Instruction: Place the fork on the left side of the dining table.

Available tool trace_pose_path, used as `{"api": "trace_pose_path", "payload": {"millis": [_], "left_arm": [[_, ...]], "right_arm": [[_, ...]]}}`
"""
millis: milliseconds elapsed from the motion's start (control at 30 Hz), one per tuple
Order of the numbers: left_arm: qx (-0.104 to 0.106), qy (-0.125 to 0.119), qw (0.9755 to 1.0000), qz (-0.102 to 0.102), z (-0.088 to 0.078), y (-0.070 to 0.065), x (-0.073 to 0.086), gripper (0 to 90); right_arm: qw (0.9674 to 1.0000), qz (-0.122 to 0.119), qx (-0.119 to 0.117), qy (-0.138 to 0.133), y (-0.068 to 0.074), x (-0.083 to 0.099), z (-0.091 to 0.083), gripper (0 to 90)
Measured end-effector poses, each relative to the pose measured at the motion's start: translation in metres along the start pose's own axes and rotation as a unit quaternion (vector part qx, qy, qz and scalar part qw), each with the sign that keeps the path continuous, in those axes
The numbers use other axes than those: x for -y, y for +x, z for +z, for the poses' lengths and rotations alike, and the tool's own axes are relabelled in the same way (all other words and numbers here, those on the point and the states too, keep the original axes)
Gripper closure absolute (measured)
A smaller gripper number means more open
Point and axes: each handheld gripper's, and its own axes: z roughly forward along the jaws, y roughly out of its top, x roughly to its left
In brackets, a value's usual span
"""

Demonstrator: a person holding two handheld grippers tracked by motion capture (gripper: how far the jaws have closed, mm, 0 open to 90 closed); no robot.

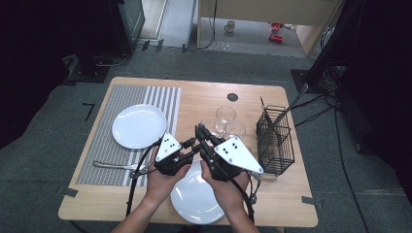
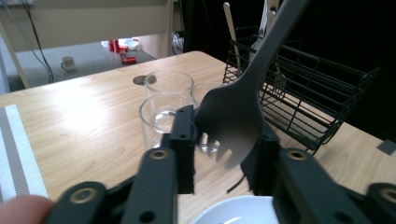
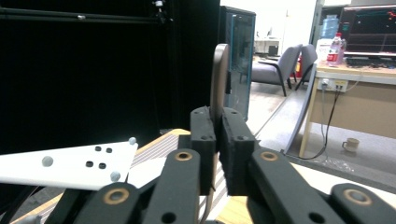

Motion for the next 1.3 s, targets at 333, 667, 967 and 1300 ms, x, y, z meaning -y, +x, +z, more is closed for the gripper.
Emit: {"api": "trace_pose_path", "payload": {"millis": [333, 667, 967, 1300], "left_arm": [[0.03, 0.015, 0.999, -0.031, -0.002, 0.009, 0.002, 88.9], [0.049, 0.01, 0.9983, -0.031, -0.006, 0.012, -0.002, 88.9], [0.058, 0.006, 0.998, -0.022, -0.006, 0.012, 0.0, 86.0], [0.031, 0.028, 0.9991, 0.01, -0.01, 0.003, 0.012, 55.0]], "right_arm": [[0.9996, -0.012, -0.026, 0.0, -0.001, 0.009, 0.0, 79.3], [0.9974, -0.017, -0.053, 0.046, -0.004, 0.038, 0.013, 81.9], [0.9968, -0.017, -0.055, 0.056, -0.004, 0.045, 0.015, 85.7], [0.9976, -0.017, -0.037, 0.056, -0.008, 0.042, 0.012, 85.7]]}}
